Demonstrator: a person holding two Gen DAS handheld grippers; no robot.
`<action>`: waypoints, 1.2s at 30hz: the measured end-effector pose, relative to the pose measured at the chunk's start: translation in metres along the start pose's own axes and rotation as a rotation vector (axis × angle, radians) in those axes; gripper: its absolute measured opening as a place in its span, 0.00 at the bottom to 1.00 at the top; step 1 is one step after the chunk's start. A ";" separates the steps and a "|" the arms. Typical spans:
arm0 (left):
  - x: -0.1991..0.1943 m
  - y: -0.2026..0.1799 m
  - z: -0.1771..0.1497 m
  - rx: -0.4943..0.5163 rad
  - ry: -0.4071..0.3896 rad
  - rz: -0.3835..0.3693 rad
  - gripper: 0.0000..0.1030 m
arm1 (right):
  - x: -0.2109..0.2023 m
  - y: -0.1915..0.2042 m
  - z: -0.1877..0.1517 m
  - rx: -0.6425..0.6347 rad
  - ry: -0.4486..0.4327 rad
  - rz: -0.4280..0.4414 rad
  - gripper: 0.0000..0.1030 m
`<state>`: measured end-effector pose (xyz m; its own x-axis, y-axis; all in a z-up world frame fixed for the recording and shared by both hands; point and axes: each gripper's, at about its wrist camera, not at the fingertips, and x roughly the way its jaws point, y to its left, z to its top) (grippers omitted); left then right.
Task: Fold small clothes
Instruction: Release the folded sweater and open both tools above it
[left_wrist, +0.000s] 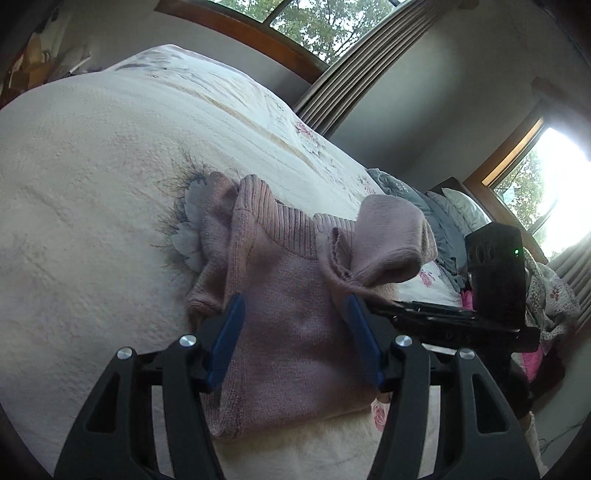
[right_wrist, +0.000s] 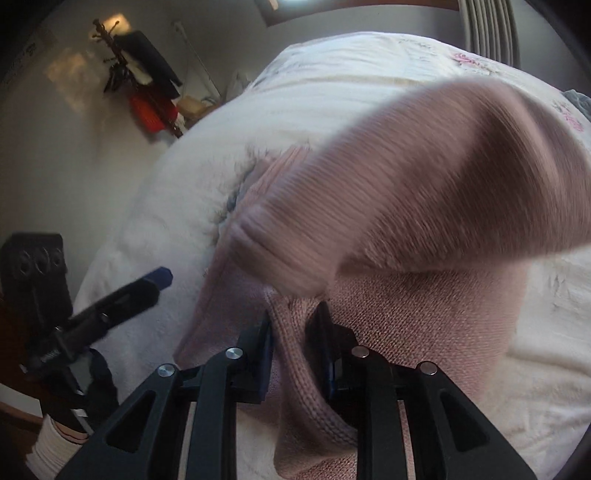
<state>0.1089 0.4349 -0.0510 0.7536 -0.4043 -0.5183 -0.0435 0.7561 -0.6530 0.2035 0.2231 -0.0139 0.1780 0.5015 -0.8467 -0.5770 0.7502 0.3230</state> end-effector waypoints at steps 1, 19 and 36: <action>0.000 0.001 0.000 -0.005 0.004 -0.009 0.55 | 0.004 0.000 -0.003 -0.002 0.007 0.011 0.26; 0.028 0.004 -0.003 -0.111 0.063 -0.154 0.57 | -0.034 -0.023 -0.028 0.075 -0.081 0.256 0.54; 0.049 0.007 0.011 -0.164 0.120 -0.184 0.61 | -0.046 0.001 -0.071 -0.122 -0.111 -0.078 0.75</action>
<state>0.1527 0.4259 -0.0746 0.6759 -0.5928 -0.4379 -0.0262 0.5745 -0.8181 0.1386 0.1700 -0.0042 0.3090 0.4936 -0.8130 -0.6490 0.7342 0.1991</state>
